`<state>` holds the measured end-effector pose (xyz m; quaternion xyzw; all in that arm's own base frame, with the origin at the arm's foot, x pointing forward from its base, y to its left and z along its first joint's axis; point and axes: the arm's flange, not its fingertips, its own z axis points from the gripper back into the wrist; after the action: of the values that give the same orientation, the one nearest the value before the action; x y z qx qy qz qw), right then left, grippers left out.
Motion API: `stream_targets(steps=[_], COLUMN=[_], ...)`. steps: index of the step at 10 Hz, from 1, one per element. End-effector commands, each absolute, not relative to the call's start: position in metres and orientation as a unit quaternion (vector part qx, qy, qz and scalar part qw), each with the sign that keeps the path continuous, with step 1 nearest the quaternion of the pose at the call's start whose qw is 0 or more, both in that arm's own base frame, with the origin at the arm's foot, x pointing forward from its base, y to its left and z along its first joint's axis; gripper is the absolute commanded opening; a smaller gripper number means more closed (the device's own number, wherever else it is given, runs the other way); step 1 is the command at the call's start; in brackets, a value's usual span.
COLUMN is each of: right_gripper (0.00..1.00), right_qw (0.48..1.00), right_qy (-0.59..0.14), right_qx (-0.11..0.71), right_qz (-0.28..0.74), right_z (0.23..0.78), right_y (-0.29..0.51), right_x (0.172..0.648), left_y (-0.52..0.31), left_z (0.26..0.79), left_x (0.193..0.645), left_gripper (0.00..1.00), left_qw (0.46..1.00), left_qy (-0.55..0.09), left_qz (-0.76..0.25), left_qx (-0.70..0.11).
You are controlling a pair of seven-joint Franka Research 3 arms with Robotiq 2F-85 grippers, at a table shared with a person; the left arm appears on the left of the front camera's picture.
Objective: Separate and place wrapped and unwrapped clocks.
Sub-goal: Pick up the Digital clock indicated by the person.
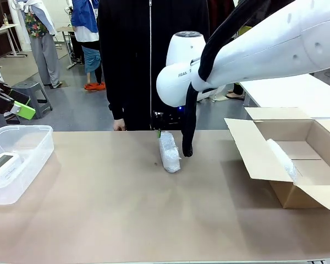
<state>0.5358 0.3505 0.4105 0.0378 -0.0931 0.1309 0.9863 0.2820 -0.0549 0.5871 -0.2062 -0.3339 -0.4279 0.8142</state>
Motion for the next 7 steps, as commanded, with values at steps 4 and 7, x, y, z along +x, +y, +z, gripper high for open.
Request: stream_targets(steps=[4, 7], right_gripper=[1.00, 1.00], right_qw=[0.990, 0.992], right_qy=[-0.059, -0.034], right_qx=[-0.015, -0.024], right_qz=[0.124, 0.122], right_z=[0.389, 0.370], right_y=[0.374, 0.375], right_x=[0.561, 0.570], left_y=[-0.055, -0.055], left_z=[0.586, 0.586], left_x=[0.282, 0.282], left_gripper=[1.00, 1.00], left_qw=[0.812, 0.812], left_qy=[-0.332, -0.332], left_qz=[-0.434, -0.434], left_qx=[-0.206, -0.206])
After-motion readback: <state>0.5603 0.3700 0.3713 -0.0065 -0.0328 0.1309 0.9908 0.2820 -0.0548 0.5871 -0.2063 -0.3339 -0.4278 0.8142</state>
